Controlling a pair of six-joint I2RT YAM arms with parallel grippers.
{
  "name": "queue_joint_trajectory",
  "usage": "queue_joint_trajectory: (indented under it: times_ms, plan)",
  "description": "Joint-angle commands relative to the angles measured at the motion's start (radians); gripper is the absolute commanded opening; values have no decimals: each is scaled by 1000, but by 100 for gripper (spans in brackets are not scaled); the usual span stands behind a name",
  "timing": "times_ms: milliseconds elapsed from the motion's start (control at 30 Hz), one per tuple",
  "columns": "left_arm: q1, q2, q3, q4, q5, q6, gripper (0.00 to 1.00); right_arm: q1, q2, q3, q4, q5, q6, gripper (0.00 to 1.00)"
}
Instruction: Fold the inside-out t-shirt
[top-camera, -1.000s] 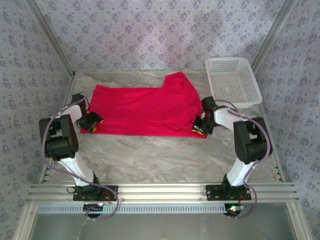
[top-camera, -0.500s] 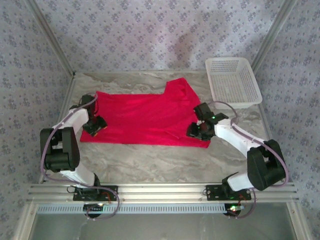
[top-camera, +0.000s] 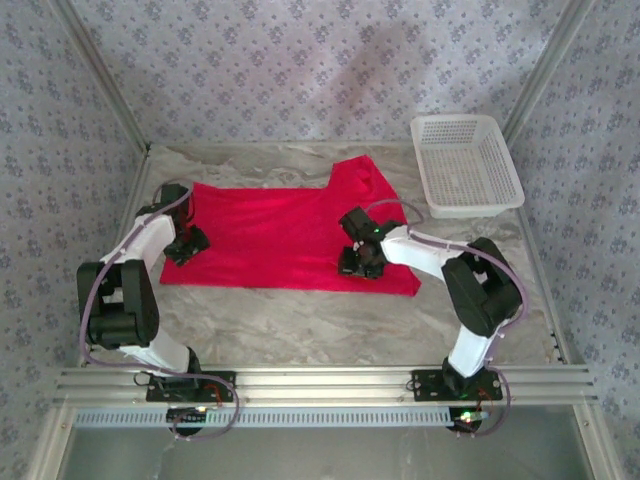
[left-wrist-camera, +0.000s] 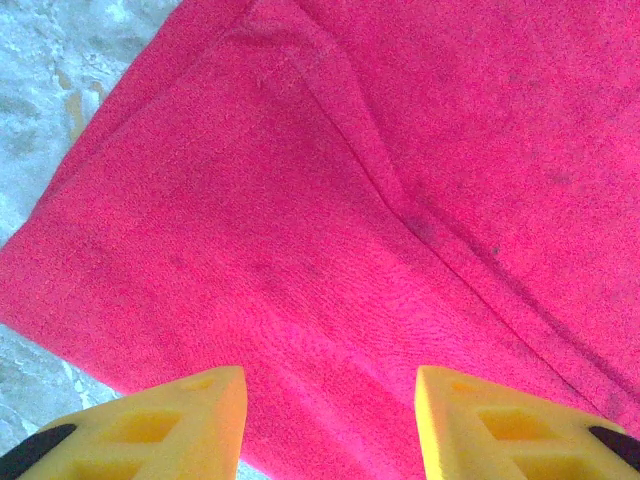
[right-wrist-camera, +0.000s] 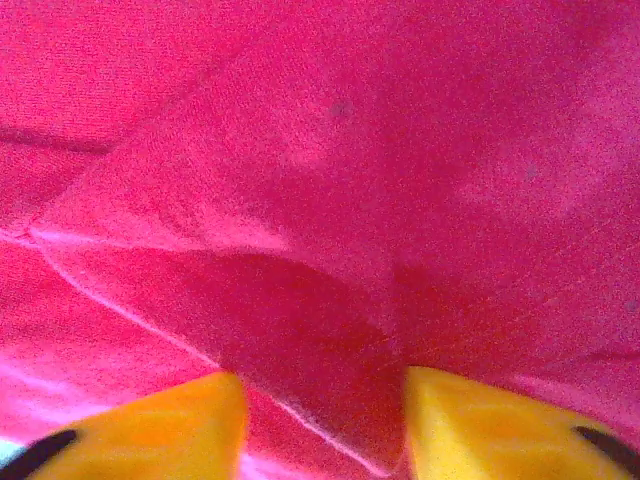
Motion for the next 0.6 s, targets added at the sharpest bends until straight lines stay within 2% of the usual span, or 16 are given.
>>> queue_joint_trajectory:
  times_ms: [0,100,233,333,400,500,567]
  plan:
    - [-7,-30,-13,-24,-7,17,48,-2,21,50,-39,29,10,29]
    - [-7,-30,-8,-28,-4,15,48,-1,20,100,-99,62,-8,13]
    - [-8,-31,-8,-21,-3,12,47,-1,66,270,-252,168,-74,9]
    - [-11,-23,-9,-16,1,9,47,-2,150,423,-343,274,-201,8]
    - [-20,-14,-8,-12,4,7,47,-4,221,508,-347,342,-277,9]
    - [-35,0,-9,-8,1,7,47,-18,322,624,-333,377,-353,13]
    - [-47,9,-8,-5,0,4,47,-28,369,692,-339,372,-366,29]
